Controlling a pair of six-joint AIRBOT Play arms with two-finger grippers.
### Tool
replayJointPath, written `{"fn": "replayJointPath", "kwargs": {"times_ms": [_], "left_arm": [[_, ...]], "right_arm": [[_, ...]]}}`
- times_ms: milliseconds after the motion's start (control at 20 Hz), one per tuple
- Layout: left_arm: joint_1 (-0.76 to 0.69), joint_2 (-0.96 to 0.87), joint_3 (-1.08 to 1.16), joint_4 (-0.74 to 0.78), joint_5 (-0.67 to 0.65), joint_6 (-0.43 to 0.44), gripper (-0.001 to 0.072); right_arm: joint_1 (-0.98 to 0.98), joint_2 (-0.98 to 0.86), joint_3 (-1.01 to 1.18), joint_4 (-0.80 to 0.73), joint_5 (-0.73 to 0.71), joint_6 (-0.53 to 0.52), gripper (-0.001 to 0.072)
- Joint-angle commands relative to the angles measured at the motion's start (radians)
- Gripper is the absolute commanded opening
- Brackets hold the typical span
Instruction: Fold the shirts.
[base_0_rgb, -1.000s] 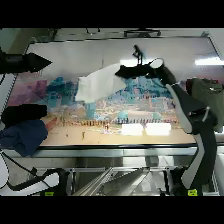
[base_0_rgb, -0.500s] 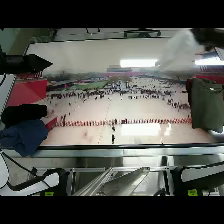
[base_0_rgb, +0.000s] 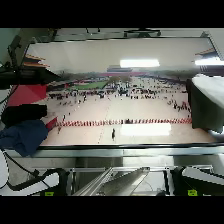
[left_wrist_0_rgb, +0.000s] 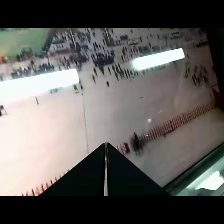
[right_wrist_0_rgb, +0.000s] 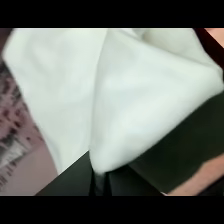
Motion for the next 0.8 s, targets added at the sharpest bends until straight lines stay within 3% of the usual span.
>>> {"fn": "replayJointPath", "kwargs": {"times_ms": [0,250,300,350,400,700,750], "left_arm": [[-0.005,0.001,-0.038,-0.056,0.008,0.014,0.0027],[-0.036,0.001,-0.038,-0.074,0.002,0.014,0.0027],[-0.044,0.001,-0.038,-0.074,0.005,0.014,0.0028],[-0.053,0.001,-0.038,-0.074,0.010,0.014,0.0028],[-0.063,0.001,-0.038,-0.074,0.013,0.014,0.0029],[-0.075,0.000,0.021,-0.076,-0.013,0.012,0.0029],[-0.076,0.001,0.064,-0.077,-0.031,0.009,0.0028]], "right_arm": [[-0.055,0.066,-0.263,-0.131,0.005,0.018,0.0013],[-0.058,0.043,-0.365,-0.214,-0.037,0.014,0.0031],[-0.058,0.042,-0.365,-0.214,-0.023,0.015,0.0246],[-0.058,0.043,-0.365,-0.213,0.003,0.014,0.0645],[-0.058,0.043,-0.363,-0.213,0.035,0.010,0.0696],[-0.054,0.043,-0.159,-0.150,0.312,0.025,0.0694],[-0.040,0.044,-0.103,-0.088,0.332,0.026,0.0637]]}}
